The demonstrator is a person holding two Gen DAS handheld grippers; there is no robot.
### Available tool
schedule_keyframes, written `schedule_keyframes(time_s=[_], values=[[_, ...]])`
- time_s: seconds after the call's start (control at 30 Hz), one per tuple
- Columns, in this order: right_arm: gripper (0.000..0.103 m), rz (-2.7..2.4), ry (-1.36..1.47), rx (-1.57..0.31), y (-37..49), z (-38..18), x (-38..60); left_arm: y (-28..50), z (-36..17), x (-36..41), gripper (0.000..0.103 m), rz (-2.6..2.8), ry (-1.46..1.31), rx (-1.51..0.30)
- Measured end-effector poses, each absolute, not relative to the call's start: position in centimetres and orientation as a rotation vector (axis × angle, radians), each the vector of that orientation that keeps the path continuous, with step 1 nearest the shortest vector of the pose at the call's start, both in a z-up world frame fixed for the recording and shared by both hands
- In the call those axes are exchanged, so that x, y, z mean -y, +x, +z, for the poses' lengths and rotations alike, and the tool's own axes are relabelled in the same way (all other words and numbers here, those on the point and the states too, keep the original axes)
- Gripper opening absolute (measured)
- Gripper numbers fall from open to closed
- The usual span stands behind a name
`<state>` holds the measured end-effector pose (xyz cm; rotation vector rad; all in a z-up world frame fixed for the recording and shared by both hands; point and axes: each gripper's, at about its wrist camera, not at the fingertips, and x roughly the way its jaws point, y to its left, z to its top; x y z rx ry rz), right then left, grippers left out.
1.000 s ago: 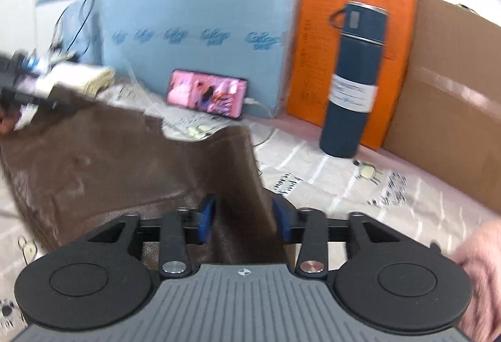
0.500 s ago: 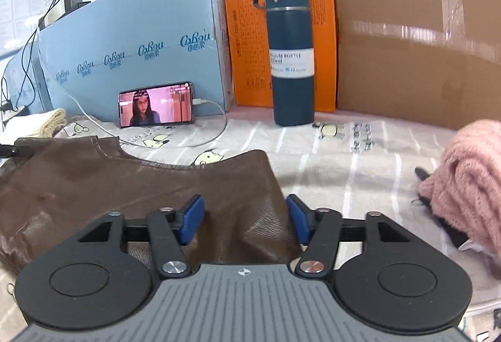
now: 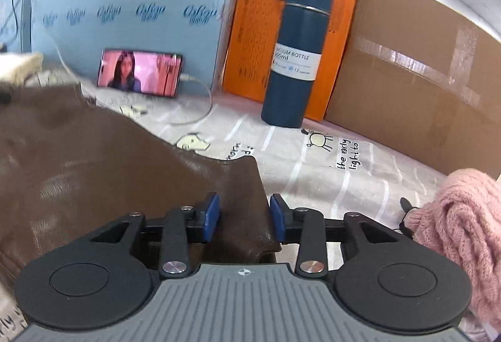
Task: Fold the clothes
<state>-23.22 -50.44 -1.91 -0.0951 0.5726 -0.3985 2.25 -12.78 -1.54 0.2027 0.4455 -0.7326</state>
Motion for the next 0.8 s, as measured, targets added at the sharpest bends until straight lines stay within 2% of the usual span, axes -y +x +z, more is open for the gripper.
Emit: schedule_keyframes(time_s=[0.03, 0.07, 0.1, 0.17, 0.2, 0.27, 0.47, 0.6, 0.8], values=[[0.042, -0.412, -0.107, -0.578, -23.1, -2.0, 50.3, 1.9, -1.2, 12.4, 0.071, -0.715, 0.199, -0.429], [0.05, -0.428, -0.114, -0.583, -23.1, -2.1, 50.3, 1.6, -0.9, 12.1, 0.075, -0.697, 0.196, -0.415], [0.061, -0.448, -0.112, -0.584, -23.1, -2.2, 50.4, 1.2, -0.6, 11.7, 0.079, -0.693, 0.183, -0.412], [0.076, -0.471, -0.075, -0.573, -23.5, -2.1, 51.1, 0.3, 0.0, 11.0, 0.086, -0.689, 0.15, -0.413], [0.08, -0.47, -0.052, -0.558, -23.8, -1.9, 51.3, -0.1, 0.3, 10.6, 0.088, -0.688, 0.134, -0.413], [0.08, -0.48, -0.024, -0.502, -24.9, -1.0, 51.5, -1.1, 0.6, 10.0, 0.089, -0.703, 0.108, -0.424], [0.102, -0.538, 0.109, -0.327, -29.2, 2.8, 49.7, -3.3, 0.1, 9.4, 0.093, -0.774, 0.076, -0.474], [0.103, -0.518, 0.335, -0.31, -31.6, 4.1, 48.2, -3.5, -1.3, 9.9, 0.094, -0.81, 0.088, -0.522], [0.103, -0.455, 0.781, -0.353, -34.3, 2.1, 48.2, -2.7, -2.9, 10.1, 0.094, -0.835, 0.054, -0.61]])
